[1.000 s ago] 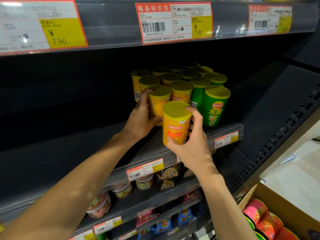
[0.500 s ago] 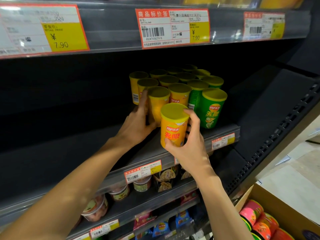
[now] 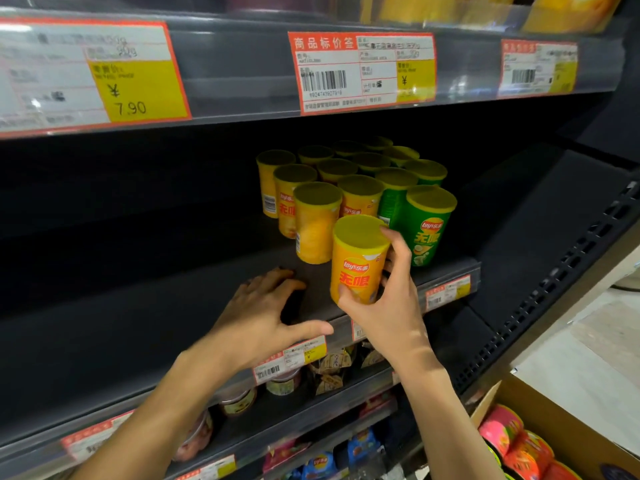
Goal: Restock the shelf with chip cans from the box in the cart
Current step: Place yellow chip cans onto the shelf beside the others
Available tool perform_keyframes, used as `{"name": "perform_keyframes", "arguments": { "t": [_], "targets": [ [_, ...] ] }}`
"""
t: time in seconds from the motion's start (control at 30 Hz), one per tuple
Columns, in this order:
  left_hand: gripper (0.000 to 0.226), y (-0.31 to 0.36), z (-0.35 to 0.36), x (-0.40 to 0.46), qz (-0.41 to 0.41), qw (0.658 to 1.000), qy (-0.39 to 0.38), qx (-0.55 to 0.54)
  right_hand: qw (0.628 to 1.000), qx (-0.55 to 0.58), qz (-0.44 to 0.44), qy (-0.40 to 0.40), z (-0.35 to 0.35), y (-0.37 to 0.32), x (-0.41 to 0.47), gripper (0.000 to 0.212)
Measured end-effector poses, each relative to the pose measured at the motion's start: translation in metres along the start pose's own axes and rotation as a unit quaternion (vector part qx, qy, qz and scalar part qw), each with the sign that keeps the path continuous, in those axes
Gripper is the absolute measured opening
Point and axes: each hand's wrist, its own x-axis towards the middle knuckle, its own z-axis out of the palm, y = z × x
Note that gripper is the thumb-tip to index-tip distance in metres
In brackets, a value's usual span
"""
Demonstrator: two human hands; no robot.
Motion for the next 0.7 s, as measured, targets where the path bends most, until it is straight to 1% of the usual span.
{"name": "perform_keyframes", "arguments": {
  "t": [0.07, 0.17, 0.23, 0.37, 0.53, 0.63, 0.7],
  "targets": [
    [0.115, 0.002, -0.001, -0.002, -0.002, 1.0, 0.0, -0.008, 1.0, -0.017, 0.001, 0.026, -0.002, 0.004, 0.005, 0.098],
    [0.094, 0.004, -0.003, -0.002, -0.001, 1.0, -0.007, 0.004, 0.997, -0.045, -0.002, 0.06, -0.007, 0.01, 0.014, 0.098],
    [0.087, 0.005, -0.003, -0.002, -0.001, 1.0, -0.006, 0.008, 0.995, -0.067, -0.014, 0.075, -0.009, 0.013, 0.019, 0.098],
    [0.086, 0.004, -0.002, -0.002, 0.001, 1.0, -0.009, 0.003, 0.986, -0.125, -0.035, 0.105, -0.011, 0.017, 0.025, 0.098],
    [0.087, 0.003, 0.0, -0.002, 0.004, 1.0, -0.006, -0.006, 0.975, -0.176, -0.029, 0.131, -0.009, 0.019, 0.029, 0.101],
    [0.097, 0.002, -0.001, -0.002, 0.006, 1.0, -0.012, -0.012, 0.968, -0.208, -0.03, 0.141, -0.007, 0.02, 0.03, 0.1],
    [0.095, 0.005, -0.002, -0.004, 0.009, 1.0, -0.008, -0.013, 0.965, -0.217, -0.032, 0.145, -0.007, 0.02, 0.031, 0.101]
  ]
}}
